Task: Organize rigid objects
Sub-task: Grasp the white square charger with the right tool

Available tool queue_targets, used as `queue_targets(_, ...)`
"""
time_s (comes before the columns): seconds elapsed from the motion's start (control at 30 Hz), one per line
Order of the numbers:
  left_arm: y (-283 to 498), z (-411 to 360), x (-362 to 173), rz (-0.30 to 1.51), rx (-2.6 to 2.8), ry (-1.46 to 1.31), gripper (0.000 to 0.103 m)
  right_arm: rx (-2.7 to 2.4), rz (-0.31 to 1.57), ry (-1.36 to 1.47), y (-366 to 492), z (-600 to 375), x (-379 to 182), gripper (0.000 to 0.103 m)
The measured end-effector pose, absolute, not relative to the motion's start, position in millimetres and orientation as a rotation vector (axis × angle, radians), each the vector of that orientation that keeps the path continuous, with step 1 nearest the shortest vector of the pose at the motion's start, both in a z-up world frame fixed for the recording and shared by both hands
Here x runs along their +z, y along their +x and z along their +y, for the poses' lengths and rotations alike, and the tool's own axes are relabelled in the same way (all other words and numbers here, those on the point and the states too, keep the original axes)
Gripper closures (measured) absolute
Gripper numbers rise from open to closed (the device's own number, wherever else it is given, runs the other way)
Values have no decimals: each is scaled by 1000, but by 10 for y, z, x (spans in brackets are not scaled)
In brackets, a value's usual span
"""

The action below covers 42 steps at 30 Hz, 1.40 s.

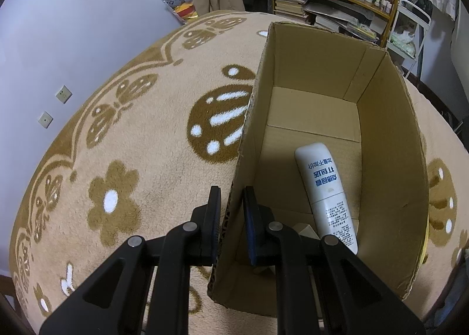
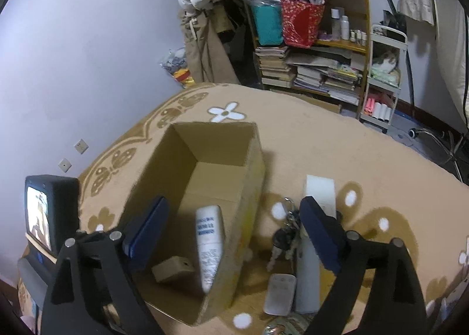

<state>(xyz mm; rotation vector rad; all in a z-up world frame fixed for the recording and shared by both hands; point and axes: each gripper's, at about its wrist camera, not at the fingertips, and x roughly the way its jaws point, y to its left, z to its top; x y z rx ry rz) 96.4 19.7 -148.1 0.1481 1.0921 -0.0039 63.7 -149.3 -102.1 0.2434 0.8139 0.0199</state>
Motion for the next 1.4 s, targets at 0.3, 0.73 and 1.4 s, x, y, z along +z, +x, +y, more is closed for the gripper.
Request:
queue_targets(0.3, 965, 194, -1492, 1092, -3, 160, 88, -52, 844, 226, 516, -1721, -1132, 7)
queue_targets(0.73, 975, 225, -1500, 1095, -5, 139, 88, -106, 959, 299, 419, -1993, -1541, 7)
queue_targets(1.4, 978, 239, -1498, 1095, -5, 139, 88, -83, 1158, 210, 466, -1768, -1990, 38)
